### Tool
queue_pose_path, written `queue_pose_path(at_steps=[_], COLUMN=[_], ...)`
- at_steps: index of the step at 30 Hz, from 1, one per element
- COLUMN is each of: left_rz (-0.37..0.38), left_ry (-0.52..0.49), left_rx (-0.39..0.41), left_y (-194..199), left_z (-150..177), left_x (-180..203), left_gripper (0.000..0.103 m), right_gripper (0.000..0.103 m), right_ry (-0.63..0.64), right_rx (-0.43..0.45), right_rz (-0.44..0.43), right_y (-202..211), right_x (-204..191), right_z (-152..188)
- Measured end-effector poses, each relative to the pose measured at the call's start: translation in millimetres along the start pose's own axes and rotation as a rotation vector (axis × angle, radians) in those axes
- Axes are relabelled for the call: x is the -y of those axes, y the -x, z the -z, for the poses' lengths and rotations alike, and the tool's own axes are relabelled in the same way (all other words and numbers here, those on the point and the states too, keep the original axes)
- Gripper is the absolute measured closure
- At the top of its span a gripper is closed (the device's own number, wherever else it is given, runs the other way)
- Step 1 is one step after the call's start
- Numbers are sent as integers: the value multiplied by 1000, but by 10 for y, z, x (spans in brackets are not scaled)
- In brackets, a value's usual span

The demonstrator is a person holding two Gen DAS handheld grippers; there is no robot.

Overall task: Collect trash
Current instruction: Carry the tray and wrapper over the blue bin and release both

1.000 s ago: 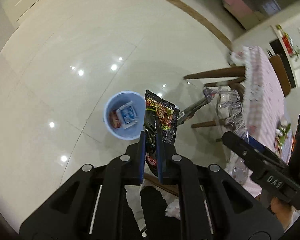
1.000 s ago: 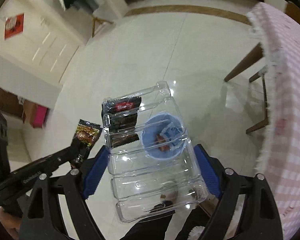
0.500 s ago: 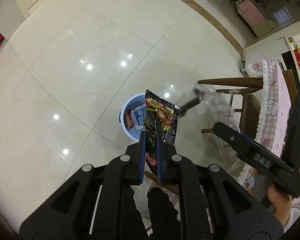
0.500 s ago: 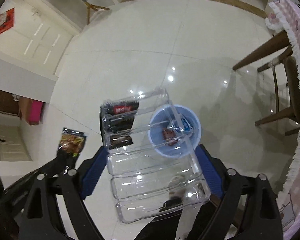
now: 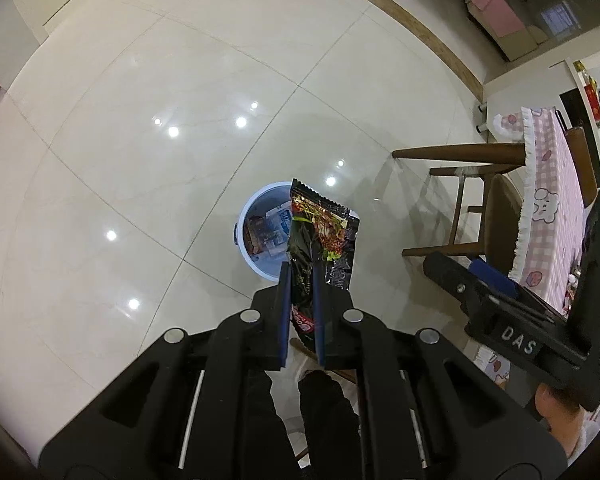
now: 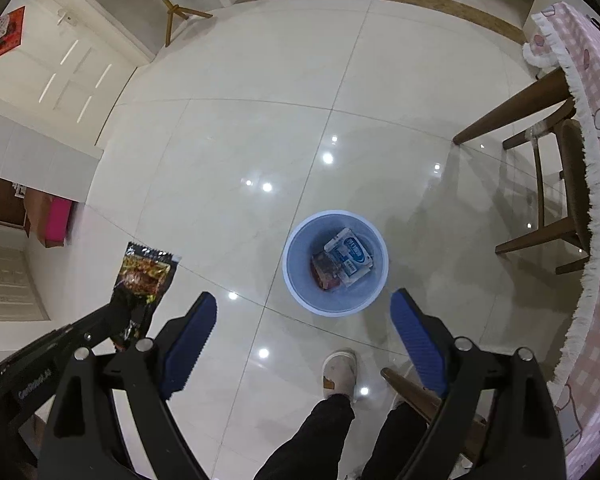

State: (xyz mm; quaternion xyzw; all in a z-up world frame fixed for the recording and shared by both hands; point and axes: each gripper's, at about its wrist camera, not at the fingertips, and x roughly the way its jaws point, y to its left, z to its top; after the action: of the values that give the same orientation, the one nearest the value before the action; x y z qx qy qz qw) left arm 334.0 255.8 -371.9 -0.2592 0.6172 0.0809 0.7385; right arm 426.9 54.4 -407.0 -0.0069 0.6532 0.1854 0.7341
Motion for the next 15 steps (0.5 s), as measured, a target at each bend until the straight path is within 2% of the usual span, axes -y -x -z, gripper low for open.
queue_pose_path(at_steps=[15], left_rz=[-10], left_ry=[-85], left_rx=[-39], left_y=[-139], left_z=[-141], left_x=[424], left_gripper=[93], right_gripper=[16], right_ry=[-45], right_rx=[56], right_rz=[0], right_y=[348], right_x=[238], right_z=[28])
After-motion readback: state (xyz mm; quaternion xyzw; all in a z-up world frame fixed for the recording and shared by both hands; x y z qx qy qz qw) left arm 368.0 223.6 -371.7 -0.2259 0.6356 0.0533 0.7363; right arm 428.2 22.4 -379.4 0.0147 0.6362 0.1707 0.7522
